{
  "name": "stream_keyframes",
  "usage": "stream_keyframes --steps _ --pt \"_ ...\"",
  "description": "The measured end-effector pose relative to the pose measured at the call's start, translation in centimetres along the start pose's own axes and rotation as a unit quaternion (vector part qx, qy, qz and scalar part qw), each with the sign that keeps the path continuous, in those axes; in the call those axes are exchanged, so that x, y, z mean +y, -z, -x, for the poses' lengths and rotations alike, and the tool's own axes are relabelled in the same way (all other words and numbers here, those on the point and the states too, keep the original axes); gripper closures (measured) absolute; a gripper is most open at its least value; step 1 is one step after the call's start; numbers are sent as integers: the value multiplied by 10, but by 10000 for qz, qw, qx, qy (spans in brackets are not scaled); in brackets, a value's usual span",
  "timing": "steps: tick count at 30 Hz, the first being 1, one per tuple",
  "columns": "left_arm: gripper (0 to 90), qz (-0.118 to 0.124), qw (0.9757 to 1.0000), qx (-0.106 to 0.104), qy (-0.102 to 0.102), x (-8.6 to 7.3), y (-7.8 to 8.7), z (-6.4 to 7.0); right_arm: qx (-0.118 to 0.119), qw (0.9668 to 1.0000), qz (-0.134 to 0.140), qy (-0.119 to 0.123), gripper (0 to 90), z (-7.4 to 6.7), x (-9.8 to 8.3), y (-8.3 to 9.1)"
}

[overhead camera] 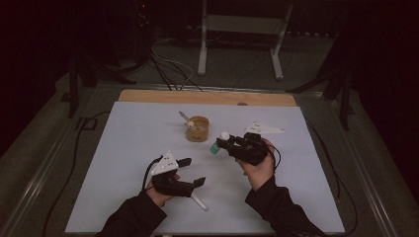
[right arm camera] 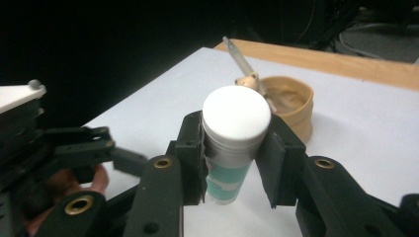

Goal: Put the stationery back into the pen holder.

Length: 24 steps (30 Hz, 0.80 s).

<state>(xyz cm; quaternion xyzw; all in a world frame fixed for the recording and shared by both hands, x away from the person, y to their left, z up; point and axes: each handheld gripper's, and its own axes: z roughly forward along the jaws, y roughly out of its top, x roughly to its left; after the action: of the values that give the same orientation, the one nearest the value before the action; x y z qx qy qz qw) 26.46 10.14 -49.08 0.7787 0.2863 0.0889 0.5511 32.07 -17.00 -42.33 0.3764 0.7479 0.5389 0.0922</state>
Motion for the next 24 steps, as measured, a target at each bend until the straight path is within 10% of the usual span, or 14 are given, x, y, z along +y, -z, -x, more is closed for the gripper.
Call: stream_keyframes --steps 24 --pt "10 -250 9996 -78 -121 -6 -5 -1 -329 9983 29 470 657 8 35 -26"
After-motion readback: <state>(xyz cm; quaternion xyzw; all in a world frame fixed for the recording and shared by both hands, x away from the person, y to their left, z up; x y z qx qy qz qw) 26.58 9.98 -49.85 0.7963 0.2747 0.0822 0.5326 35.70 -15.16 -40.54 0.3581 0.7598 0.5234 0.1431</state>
